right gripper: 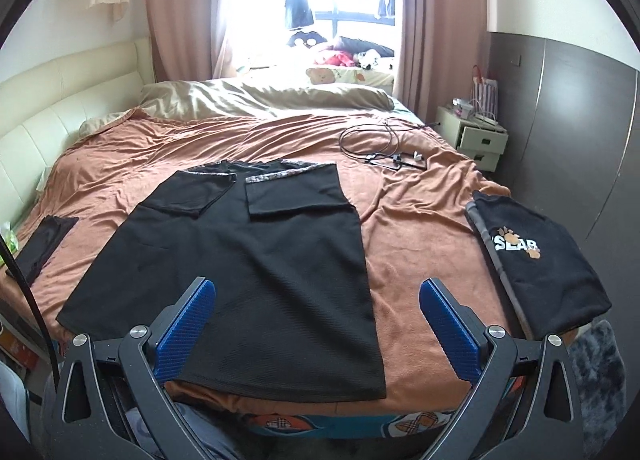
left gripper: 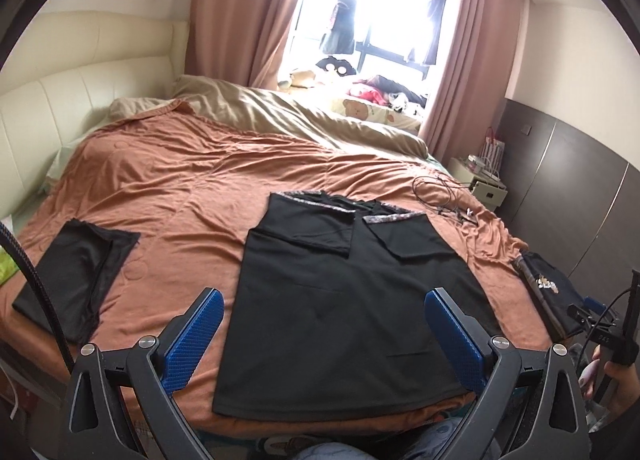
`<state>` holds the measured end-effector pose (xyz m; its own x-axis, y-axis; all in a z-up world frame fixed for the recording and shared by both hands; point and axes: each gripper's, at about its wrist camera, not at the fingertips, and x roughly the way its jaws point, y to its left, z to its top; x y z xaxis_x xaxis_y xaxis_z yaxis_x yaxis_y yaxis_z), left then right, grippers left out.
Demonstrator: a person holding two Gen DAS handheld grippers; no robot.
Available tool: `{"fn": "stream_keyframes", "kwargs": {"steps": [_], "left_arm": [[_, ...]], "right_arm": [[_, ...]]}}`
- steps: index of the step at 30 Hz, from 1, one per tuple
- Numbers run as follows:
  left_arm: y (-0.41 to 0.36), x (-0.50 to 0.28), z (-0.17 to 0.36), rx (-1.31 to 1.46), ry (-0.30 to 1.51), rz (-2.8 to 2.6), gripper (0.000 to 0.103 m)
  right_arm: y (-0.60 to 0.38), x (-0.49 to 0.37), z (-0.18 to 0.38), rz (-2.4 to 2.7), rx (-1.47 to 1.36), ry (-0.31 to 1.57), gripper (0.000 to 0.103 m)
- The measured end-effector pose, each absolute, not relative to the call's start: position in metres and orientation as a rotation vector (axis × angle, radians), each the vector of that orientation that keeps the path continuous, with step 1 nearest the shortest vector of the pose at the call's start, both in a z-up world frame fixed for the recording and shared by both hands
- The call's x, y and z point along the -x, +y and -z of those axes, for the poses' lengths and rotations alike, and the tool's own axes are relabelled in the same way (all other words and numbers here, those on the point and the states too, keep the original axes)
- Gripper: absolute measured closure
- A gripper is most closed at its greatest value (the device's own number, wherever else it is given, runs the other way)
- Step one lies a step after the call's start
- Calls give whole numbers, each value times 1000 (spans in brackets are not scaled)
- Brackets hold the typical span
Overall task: Fold small clothes
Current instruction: 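Raise both open grippers up and back from the shirt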
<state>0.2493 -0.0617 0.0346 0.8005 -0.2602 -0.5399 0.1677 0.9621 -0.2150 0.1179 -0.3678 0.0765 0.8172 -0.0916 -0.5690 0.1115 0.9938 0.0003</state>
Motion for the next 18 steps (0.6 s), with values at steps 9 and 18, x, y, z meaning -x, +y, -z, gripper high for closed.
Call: {"fn": "stream_keyframes", "kwargs": {"steps": [9, 18], "left_arm": [[-45, -222, 13, 94, 635, 204, 2], [-17, -217, 69, 172, 770, 214, 2]], "right_arm": [[-373, -95, -40, 72, -77, 645, 1], [-385, -74, -18, 88, -128, 684, 1]]}}
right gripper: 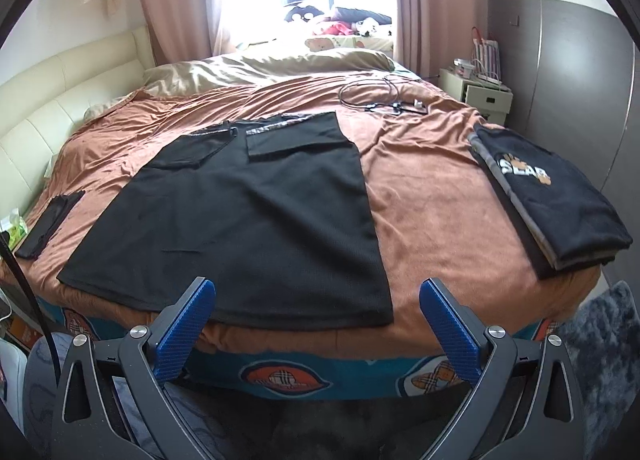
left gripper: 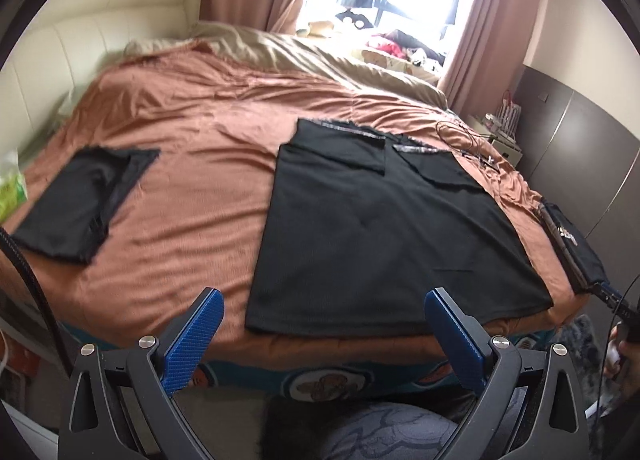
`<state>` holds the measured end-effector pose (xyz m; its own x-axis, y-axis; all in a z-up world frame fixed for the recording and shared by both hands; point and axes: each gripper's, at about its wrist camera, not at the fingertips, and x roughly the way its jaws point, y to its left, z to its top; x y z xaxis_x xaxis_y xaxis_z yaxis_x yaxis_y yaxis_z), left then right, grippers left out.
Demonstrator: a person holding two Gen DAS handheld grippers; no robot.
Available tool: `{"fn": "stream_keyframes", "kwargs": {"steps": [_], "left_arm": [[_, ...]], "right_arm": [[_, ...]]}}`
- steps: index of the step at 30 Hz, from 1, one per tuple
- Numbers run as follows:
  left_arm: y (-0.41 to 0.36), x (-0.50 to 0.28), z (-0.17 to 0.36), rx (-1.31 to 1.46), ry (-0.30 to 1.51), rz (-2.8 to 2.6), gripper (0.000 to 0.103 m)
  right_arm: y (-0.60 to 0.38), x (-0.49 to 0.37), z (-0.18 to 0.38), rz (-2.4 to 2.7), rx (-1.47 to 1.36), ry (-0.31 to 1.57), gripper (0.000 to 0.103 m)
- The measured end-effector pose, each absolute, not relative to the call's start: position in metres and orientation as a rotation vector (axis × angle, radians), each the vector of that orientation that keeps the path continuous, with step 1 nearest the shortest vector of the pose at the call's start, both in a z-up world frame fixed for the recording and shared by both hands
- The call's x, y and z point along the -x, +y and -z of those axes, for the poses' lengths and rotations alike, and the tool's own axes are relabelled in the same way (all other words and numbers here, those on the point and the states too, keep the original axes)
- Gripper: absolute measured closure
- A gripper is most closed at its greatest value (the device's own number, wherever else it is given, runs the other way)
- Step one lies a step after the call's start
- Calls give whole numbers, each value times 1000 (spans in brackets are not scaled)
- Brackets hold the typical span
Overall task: Fold small clothes
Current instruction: 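Raise both open grippers up and back from the shirt, then move both grippers down to the hem of the black shirt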
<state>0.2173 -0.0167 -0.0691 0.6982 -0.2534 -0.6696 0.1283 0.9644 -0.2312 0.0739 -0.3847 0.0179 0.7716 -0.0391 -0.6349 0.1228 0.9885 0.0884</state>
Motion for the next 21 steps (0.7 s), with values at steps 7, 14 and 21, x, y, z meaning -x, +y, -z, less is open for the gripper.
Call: {"fn": "stream_keyframes", "kwargs": {"steps": [7, 14, 21], "left_arm": [[1, -219, 98, 191, 817, 174, 21], [20, -234, 130, 224, 858, 89, 44], [25, -255, 160, 266, 925, 80, 45]], "right_arm": [[-401, -61, -2, 98, -214, 680, 2], [-413, -72, 34, 78, -307, 731, 33], [-427, -94, 70, 66, -428, 790, 45]]}}
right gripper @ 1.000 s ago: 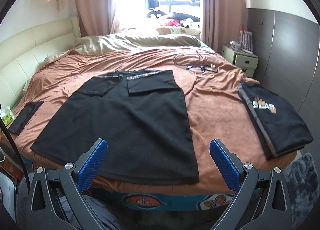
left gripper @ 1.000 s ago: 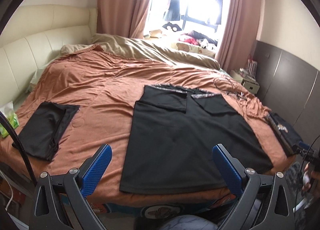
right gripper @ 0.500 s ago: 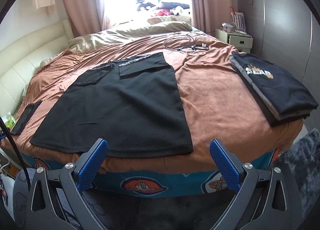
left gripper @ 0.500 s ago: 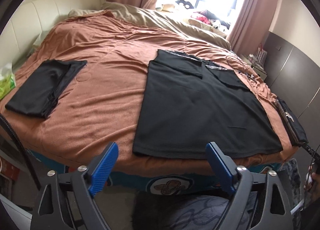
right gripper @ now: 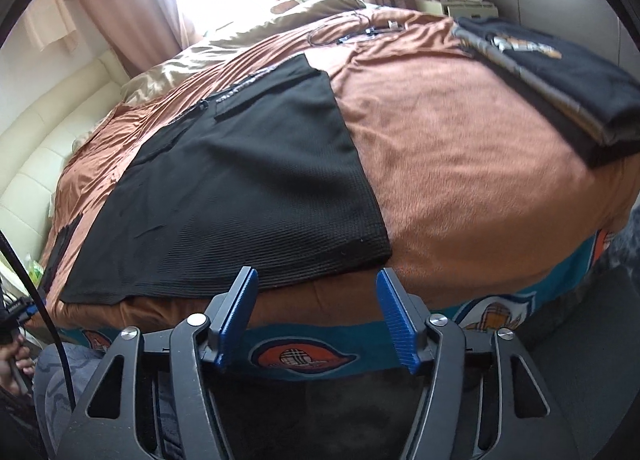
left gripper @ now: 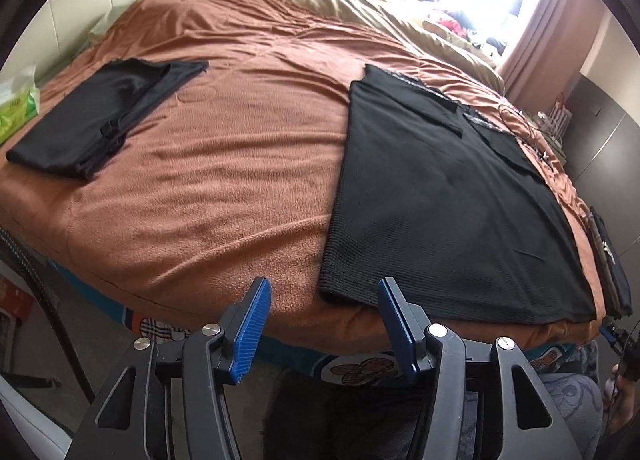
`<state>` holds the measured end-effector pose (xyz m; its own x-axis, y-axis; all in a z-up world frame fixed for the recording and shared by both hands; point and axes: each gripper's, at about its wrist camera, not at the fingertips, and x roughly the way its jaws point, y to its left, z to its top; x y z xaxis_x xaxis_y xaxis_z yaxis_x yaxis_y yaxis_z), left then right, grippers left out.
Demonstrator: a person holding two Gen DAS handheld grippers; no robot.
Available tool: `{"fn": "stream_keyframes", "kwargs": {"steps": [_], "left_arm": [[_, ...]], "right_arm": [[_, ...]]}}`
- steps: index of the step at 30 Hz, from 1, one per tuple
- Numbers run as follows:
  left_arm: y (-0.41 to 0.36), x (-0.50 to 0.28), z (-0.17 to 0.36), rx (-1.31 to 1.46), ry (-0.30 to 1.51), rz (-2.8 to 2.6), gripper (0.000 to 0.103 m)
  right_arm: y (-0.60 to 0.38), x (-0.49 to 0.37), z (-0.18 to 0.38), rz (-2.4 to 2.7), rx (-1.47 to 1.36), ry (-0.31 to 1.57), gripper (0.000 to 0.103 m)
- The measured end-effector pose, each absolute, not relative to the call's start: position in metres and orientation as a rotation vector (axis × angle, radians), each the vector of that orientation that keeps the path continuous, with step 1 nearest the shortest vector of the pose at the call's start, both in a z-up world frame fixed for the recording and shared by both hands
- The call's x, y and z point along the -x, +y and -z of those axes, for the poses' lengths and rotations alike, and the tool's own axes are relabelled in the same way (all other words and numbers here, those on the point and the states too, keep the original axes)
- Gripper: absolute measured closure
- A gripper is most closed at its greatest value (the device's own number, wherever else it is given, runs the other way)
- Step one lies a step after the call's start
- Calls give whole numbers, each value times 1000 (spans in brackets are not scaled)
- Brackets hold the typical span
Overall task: Fold small clothes
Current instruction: 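Move both grippers down to the hem of the black shirt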
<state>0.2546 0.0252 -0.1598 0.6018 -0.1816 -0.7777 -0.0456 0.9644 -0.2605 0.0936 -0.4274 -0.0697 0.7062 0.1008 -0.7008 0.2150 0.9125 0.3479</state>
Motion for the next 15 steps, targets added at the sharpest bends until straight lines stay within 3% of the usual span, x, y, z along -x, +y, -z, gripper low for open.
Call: {"fn": "stream_keyframes", "kwargs": {"steps": [15], "left_arm": [[20, -287, 192, 260, 984, 25, 50]], "right_arm": [[-456, -129, 103, 93, -566, 785, 50]]}}
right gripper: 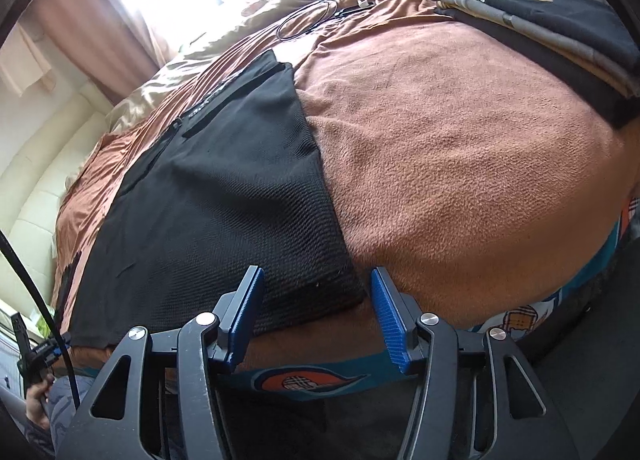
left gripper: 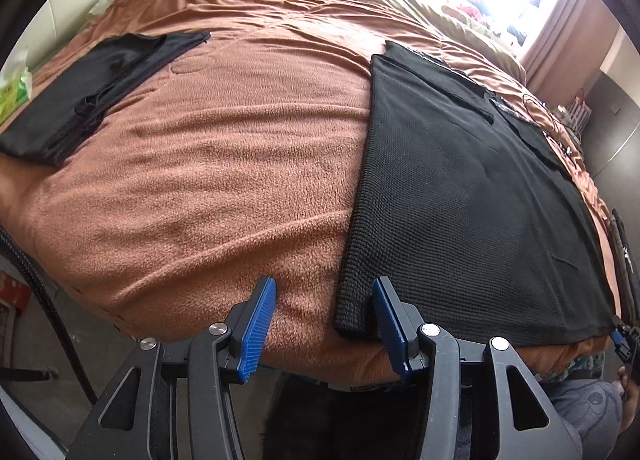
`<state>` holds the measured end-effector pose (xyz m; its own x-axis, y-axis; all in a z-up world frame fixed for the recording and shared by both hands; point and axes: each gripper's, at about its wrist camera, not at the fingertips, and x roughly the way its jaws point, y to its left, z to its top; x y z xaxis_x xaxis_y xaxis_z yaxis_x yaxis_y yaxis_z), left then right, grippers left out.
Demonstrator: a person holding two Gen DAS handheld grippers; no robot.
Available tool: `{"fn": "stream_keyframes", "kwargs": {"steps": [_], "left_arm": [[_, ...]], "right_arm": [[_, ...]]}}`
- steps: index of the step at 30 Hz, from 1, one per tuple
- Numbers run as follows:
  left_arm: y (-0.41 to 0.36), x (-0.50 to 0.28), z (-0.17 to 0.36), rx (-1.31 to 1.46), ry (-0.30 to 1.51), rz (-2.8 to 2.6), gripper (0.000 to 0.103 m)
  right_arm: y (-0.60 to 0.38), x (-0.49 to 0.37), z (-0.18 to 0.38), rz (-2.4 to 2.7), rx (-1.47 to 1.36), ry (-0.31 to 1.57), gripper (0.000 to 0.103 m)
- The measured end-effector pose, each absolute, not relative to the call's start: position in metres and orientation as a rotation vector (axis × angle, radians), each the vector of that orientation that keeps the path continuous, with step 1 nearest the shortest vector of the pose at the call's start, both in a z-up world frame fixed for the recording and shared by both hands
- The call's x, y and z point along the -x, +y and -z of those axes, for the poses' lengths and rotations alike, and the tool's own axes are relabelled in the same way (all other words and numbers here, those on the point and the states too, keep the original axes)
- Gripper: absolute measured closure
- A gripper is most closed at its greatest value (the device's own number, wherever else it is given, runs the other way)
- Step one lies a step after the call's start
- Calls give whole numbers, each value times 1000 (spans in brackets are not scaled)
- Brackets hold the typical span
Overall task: Fold small clothes
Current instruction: 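Move both grippers down to the hem of the black shirt, then close both grippers on the shirt hem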
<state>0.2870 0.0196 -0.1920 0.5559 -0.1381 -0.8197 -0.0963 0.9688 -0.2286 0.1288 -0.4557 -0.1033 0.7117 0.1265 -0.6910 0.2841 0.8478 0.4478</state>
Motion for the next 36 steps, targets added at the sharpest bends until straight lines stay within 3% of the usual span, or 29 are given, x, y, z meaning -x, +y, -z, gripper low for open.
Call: {"fn": "stream_keyframes", "kwargs": {"steps": [21, 23, 28, 30, 32, 36], "left_arm": [[18, -287, 195, 303, 965, -2, 51], [17, -286, 195, 291, 963, -14, 55], [19, -283, 195, 328, 957, -52, 60], [18, -283, 194, 322, 960, -63, 69], [19, -283, 193, 332, 966, -44, 92], [16, -280, 185, 317, 963, -35, 96]], "right_arm": [[-476, -123, 134, -46, -890, 683, 53], [-473, -126, 137, -33, -902, 670, 53], [-478, -126, 148, 25, -1000, 622, 74], [-482, -124, 154, 29, -1045, 603, 80], [-484, -123, 155, 47, -1037, 618, 94], [-485, -117, 135, 47, -985, 598, 99]]}}
